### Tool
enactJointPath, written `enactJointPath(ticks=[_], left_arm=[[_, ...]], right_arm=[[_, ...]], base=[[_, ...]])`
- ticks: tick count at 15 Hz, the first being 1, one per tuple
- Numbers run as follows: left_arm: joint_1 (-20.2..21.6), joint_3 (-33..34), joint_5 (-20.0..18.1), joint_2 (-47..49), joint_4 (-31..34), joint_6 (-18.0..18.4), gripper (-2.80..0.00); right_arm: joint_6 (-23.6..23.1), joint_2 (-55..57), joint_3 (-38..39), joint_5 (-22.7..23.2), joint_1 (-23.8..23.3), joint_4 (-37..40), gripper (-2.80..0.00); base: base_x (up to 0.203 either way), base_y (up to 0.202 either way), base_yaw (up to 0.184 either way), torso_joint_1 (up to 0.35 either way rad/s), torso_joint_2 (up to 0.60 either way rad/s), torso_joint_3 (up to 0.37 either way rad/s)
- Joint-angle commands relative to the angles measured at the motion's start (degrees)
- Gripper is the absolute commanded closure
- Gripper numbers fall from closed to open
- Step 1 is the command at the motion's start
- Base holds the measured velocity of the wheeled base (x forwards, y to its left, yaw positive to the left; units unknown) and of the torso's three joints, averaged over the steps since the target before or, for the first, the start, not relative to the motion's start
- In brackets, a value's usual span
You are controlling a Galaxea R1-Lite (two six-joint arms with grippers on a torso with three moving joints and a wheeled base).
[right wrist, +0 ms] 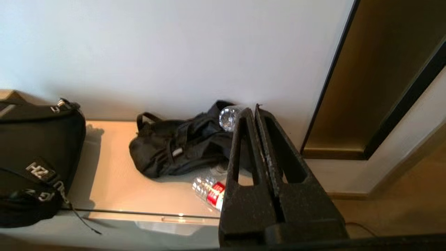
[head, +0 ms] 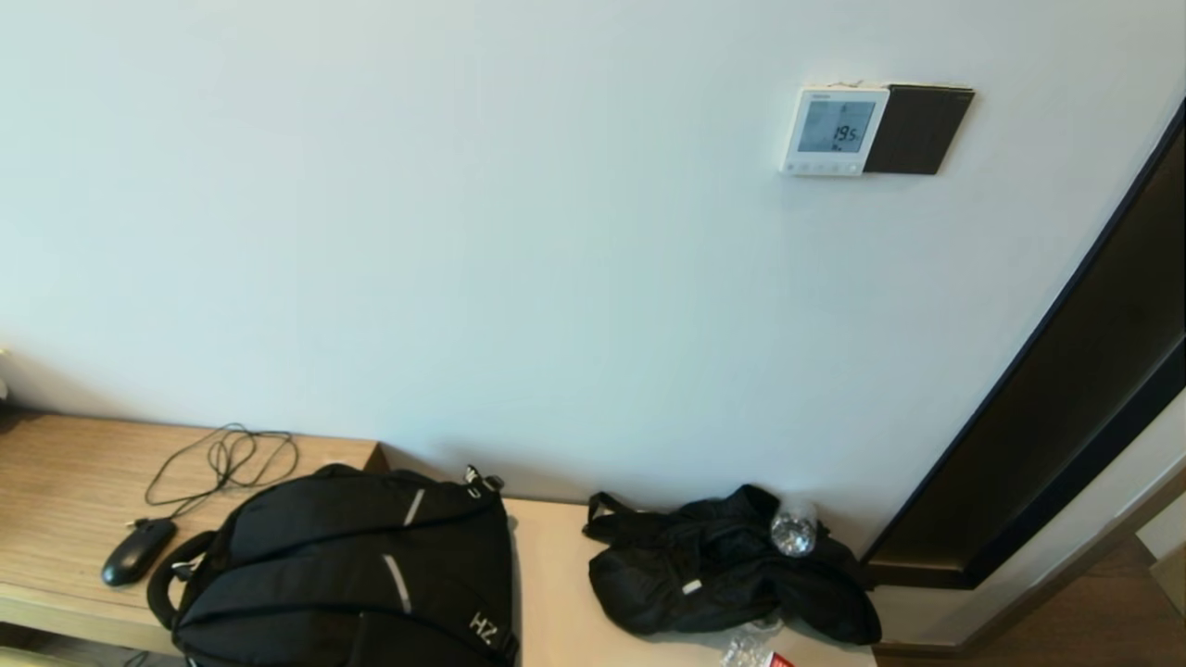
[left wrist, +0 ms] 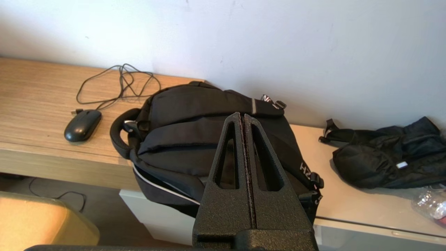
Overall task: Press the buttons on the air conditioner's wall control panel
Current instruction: Turn off the central air conditioner
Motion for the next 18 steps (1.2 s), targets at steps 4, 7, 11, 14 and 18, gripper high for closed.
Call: enactJointPath(ticks=[4,7,11,14,18], left_arm=[[0.1,0.0,0.0,0.0,0.0,0.0,0.00],[0.0,0.0,0.0,0.0,0.0,0.0,0.00],[0.0,0.0,0.0,0.0,0.0,0.0,0.00],[0.0,0.0,0.0,0.0,0.0,0.0,0.00],[0.0,0.0,0.0,0.0,0.0,0.0,0.00]], right_arm=[[0.5,20.1,-15.9,0.0,-0.1,2.6,0.00],[1.2,37.8,-25.3,-0.4,-0.8,-2.7,0.00],[1.8,59.8,-39.2,-4.3,-0.4,-11.3,0.00],[2.9,73.4,-49.1,-10.1,2.3,-16.6,0.00],[3.0,85.6,-60.2,-20.1,8.8,-22.8,0.00]], base=[[0.000,0.000,0.000,0.000,0.00,0.000],[0.000,0.000,0.000,0.000,0.00,0.000],[0.000,0.000,0.000,0.000,0.00,0.000],[0.000,0.000,0.000,0.000,0.00,0.000],[0.000,0.000,0.000,0.000,0.00,0.000]])
